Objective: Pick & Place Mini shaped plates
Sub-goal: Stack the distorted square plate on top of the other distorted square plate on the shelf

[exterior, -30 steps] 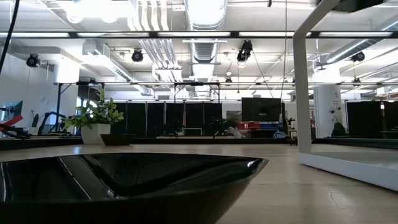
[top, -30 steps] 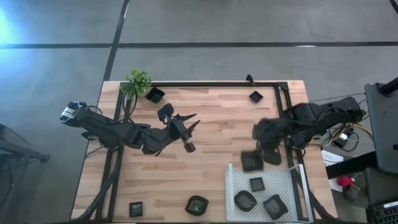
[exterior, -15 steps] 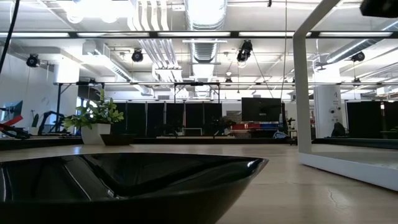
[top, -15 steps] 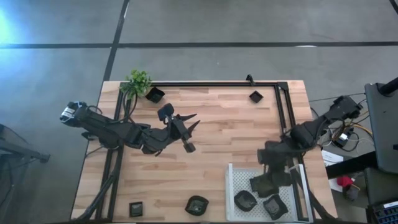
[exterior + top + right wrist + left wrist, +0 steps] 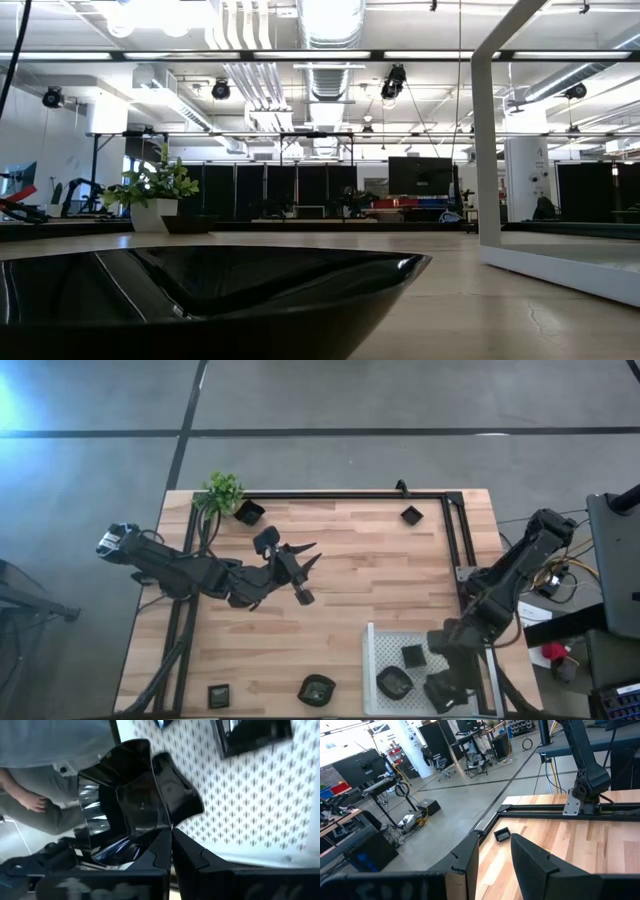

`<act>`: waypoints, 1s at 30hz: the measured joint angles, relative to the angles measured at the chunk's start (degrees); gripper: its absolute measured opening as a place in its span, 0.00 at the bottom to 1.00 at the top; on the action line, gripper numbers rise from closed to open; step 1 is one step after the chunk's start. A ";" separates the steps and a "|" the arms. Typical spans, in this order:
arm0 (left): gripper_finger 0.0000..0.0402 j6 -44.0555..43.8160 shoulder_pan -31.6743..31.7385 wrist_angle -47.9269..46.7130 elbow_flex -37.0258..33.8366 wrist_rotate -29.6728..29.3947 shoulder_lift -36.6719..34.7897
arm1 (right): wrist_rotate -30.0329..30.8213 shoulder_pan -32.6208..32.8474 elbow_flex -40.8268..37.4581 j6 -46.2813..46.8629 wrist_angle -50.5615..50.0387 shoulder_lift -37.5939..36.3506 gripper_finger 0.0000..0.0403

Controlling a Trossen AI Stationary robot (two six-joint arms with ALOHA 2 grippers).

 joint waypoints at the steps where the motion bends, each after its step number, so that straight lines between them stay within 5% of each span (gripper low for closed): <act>1: 0.27 0.00 0.00 0.00 0.00 0.00 0.00 | 0.01 0.94 -0.55 1.20 0.18 0.00 0.02; 9: 0.27 -0.04 0.00 0.00 0.00 0.00 0.00 | 1.18 5.44 -6.43 6.76 6.60 0.00 0.02; 16: 0.27 -0.07 0.09 0.02 0.00 0.00 0.00 | 6.14 5.53 -8.23 2.84 7.37 0.00 0.02; 30: 0.27 0.05 0.29 0.03 0.00 -0.01 0.00 | 6.32 5.64 -11.82 -0.54 9.09 0.00 0.02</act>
